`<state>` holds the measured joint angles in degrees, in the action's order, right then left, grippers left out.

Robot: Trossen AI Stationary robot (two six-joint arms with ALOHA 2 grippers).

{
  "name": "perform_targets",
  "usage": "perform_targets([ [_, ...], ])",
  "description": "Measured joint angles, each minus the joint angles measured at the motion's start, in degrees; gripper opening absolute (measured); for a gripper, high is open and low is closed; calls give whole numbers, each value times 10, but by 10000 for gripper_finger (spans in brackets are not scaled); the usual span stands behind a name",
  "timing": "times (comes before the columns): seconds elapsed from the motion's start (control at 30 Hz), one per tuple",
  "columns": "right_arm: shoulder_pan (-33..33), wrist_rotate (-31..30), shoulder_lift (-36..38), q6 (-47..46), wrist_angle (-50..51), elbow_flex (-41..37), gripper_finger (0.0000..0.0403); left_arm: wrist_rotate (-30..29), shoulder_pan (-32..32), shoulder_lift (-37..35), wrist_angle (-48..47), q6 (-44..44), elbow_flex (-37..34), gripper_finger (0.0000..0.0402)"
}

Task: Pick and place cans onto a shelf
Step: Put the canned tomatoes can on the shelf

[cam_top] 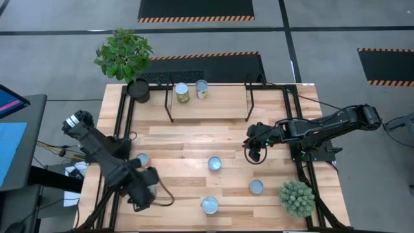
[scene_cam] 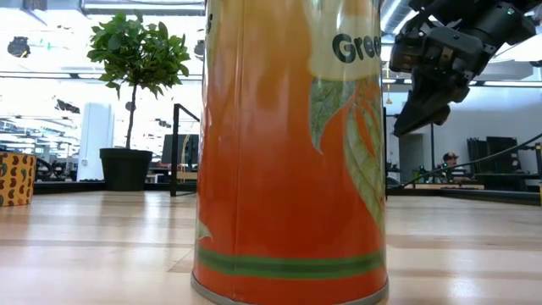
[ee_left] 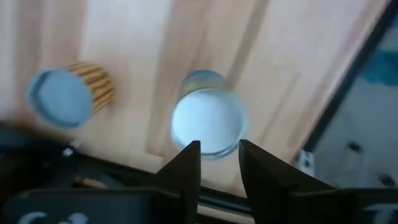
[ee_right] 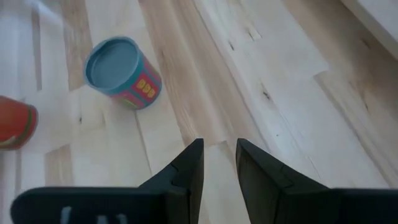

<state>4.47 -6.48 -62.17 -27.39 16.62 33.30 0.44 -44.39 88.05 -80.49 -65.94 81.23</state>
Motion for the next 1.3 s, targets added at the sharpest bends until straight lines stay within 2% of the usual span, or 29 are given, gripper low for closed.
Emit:
perform_targets([
  [0.1,0,0,0,-29,-11,0,118,-31,-33,0,-25,-59,0,96],
  [0.23,0,1,0,-53,-19,0,118,-61,-58,0,1,-88,-22,96],
  [0.43,5,2,0,-71,-26,0,118,-72,-77,-14,92,-116,-116,96],
  [0.57,14,4,0,-73,-26,0,118,-85,-78,-54,162,-154,-181,96],
  [0.67,24,5,0,-79,-26,0,118,-108,-78,-97,174,-178,-208,96],
  [0.9,38,5,0,-82,-25,0,118,-94,-78,-155,181,-183,-243,96],
  [1.1,38,5,0,-82,-24,0,118,-82,-78,-145,224,-187,-279,96],
  [1.3,38,5,0,-82,-24,0,118,-84,-78,-142,224,-190,-283,96],
])
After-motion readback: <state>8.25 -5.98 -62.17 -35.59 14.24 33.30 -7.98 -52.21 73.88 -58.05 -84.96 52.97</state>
